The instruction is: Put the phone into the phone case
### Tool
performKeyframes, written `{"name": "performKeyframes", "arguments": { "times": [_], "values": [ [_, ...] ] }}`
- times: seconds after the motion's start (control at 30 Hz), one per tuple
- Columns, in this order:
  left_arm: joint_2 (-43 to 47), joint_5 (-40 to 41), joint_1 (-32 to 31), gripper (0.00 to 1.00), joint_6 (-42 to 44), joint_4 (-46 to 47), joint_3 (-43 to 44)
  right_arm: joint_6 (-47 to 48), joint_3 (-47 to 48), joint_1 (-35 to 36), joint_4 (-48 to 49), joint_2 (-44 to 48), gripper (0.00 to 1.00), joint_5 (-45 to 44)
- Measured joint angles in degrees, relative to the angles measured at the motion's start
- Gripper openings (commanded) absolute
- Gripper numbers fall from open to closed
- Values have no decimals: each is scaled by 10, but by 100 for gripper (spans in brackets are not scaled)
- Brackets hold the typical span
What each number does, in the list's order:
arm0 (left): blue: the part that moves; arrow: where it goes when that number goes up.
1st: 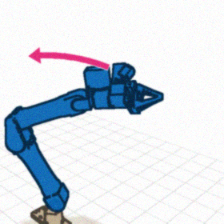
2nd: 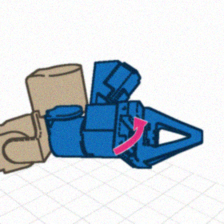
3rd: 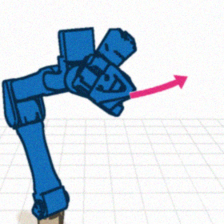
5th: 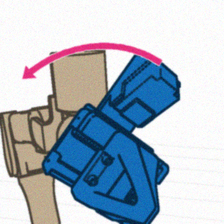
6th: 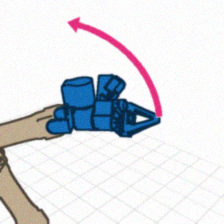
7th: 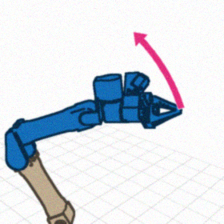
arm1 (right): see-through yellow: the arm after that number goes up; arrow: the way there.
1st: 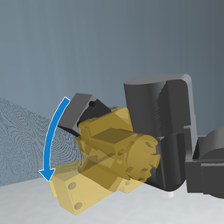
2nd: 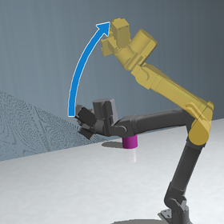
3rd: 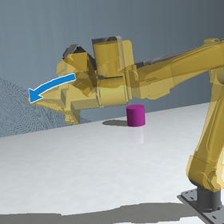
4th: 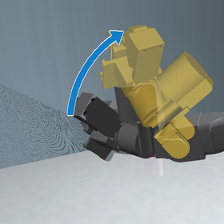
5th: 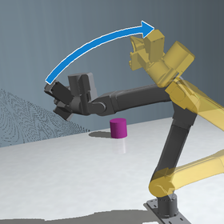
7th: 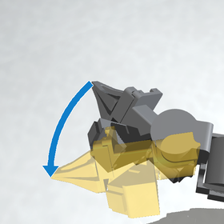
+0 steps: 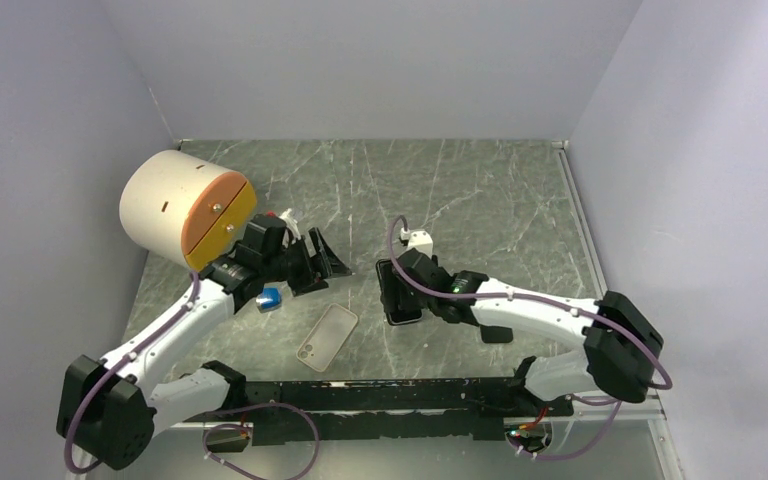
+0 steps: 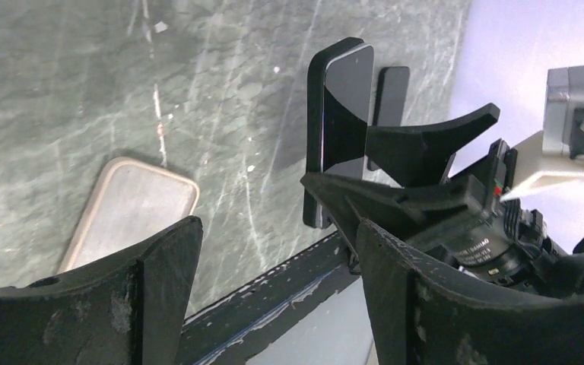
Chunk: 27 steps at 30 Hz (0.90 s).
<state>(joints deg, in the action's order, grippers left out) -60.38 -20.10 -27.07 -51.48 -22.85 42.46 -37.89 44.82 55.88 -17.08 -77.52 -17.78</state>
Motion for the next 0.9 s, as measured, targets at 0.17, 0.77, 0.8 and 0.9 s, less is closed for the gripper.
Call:
{"name": "performKeyframes", "arguments": {
  "times": [0.17, 0.77, 0.8, 0.9],
  "values": [
    [-33, -31, 0, 79, -23, 57, -1, 0, 0, 1, 4, 41, 66, 17],
    [-109, -70, -60, 74, -69, 191, -1, -2, 22, 5, 38, 71, 65, 64],
    [-112, -70, -63, 73, -70, 193, -1, -2, 23, 5, 43, 72, 65, 64],
    [-121, -70, -71, 66, -79, 205, -1, -3, 23, 5, 48, 73, 65, 66]
  ]
}}
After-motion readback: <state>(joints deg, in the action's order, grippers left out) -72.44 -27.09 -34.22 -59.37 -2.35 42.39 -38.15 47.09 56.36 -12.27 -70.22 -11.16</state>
